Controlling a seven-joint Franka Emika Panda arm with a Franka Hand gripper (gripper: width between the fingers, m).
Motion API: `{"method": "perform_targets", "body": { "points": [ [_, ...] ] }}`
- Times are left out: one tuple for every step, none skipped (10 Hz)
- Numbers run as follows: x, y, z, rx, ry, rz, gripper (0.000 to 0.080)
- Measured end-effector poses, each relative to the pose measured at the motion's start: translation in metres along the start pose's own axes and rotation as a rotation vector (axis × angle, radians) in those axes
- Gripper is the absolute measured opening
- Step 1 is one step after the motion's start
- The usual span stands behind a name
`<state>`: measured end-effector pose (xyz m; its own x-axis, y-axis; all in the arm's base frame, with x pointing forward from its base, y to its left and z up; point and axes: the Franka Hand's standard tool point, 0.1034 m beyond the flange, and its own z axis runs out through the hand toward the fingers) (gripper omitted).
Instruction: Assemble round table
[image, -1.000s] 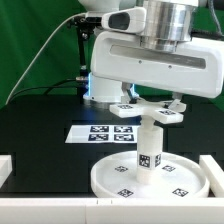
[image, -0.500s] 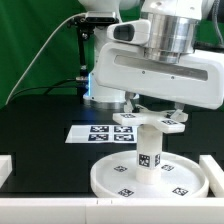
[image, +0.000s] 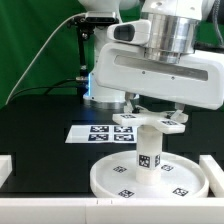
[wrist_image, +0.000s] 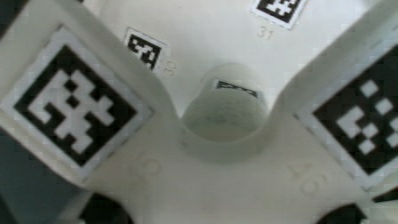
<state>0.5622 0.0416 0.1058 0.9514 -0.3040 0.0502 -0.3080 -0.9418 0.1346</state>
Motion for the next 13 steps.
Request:
{"method": "perform_targets", "body": {
  "points": [
    [0.0000, 0.0000, 0.0000, 0.000, 0.000, 0.000, 0.0448],
    [0.0000, 0.0000, 0.0000, 0.000, 0.000, 0.000, 0.0448],
    [0.0000, 0.0000, 0.0000, 0.000, 0.000, 0.019, 0.0448],
    [0.0000, 0.0000, 0.0000, 0.000, 0.000, 0.035, 0.0448],
    [0.0004, 0.0001, 0.0004, 0.003, 0.005, 0.058, 0.0448],
    [-0.0011, 0.0037, 0.0055, 0.008, 0.027, 0.152, 0.0448],
    [0.0001, 0.0054, 0.0075, 0.020, 0.043, 0.289, 0.0448],
    [-0.0001, 0.0057, 0.0076, 0.041, 0.044, 0.397, 0.0448],
    [-0.0002, 0.0053, 0.0076, 0.059, 0.039, 0.539, 0.0448],
    [0.0001, 0.0057, 0.0075, 0.076, 0.030, 0.642, 0.0448],
    [0.0000, 0.0056, 0.0074, 0.095, 0.016, 0.731, 0.0448],
    [-0.0006, 0.0037, 0.0069, 0.097, -0.004, 0.833, 0.0448],
    [0.0004, 0.0029, 0.0068, 0.096, -0.020, 0.905, 0.0448]
  ]
}}
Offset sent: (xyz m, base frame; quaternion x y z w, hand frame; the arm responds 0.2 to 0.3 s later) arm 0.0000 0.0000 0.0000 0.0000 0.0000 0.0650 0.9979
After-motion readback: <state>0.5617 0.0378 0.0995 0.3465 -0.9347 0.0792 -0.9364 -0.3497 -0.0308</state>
